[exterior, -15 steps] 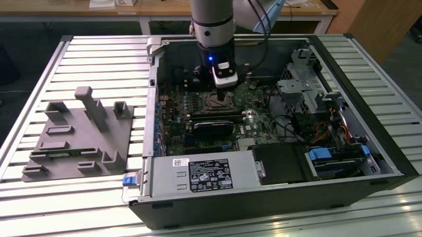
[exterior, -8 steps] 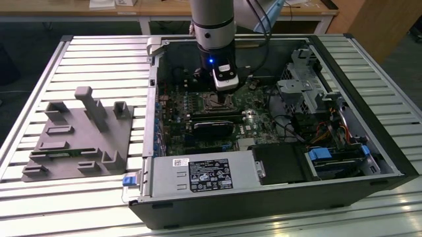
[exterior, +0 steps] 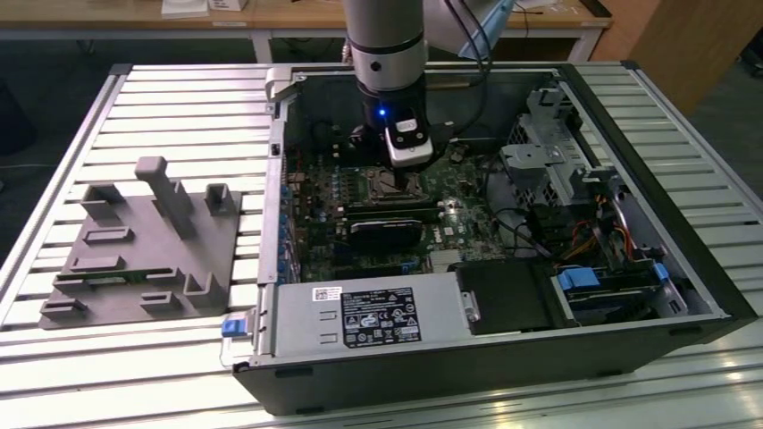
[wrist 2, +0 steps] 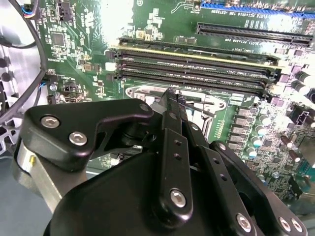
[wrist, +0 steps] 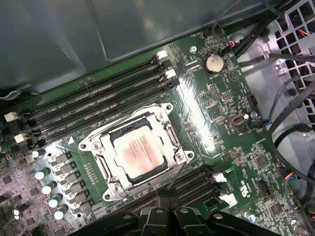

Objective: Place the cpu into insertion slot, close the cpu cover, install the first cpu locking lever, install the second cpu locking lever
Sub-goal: 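Install the second cpu locking lever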

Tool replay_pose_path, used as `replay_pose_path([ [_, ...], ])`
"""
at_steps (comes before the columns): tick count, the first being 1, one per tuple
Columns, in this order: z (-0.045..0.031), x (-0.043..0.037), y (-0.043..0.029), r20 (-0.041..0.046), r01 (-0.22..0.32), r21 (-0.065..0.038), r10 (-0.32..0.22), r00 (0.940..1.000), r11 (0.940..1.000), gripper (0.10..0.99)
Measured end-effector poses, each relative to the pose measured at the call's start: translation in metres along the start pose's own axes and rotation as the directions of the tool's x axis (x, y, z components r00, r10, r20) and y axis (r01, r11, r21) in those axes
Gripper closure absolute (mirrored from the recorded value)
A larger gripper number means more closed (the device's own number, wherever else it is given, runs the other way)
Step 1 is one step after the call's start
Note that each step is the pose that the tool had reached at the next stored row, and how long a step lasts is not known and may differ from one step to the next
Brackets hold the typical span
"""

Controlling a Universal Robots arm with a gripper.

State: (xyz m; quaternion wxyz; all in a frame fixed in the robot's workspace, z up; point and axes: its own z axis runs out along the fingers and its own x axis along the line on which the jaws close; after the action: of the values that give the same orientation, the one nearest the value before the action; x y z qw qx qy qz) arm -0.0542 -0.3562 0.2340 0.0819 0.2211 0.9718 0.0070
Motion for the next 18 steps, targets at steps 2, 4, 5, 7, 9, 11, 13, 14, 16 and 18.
replay_pose_path([
  [2, 0.0000, -0.0002, -0.0008, 0.0000, 0.001, 0.000, -0.001, 1.0000, 1.0000, 0.980],
  [4, -0.0002, 0.0003, -0.0023, -0.0002, 0.007, -0.001, -0.007, 1.0000, 1.0000, 0.980],
  [5, -0.0003, 0.0008, -0.0031, -0.0004, 0.012, -0.002, -0.012, 0.9999, 0.9999, 0.980],
  [7, -0.0006, 0.0022, -0.0047, -0.0007, 0.020, -0.003, -0.020, 0.9998, 0.9998, 0.980],
  [9, -0.0009, 0.0038, -0.0060, -0.0008, 0.029, -0.004, -0.029, 0.9996, 0.9996, 0.980],
  [11, -0.0010, 0.0047, -0.0063, -0.0008, 0.032, -0.005, -0.032, 0.9995, 0.9995, 0.980],
  [13, -0.0010, 0.0048, -0.0064, -0.0009, 0.033, -0.005, -0.033, 0.9995, 0.9994, 0.980],
  [14, -0.0007, 0.0048, -0.0066, -0.0034, 0.033, -0.004, -0.033, 0.9995, 0.9994, 0.980],
  [16, 0.0001, 0.0047, -0.0072, -0.0192, 0.033, 0.003, -0.033, 0.9993, 0.9994, 0.980],
  [18, 0.0011, 0.0046, -0.0078, -0.0378, 0.034, 0.010, -0.034, 0.9987, 0.9994, 0.980],
])
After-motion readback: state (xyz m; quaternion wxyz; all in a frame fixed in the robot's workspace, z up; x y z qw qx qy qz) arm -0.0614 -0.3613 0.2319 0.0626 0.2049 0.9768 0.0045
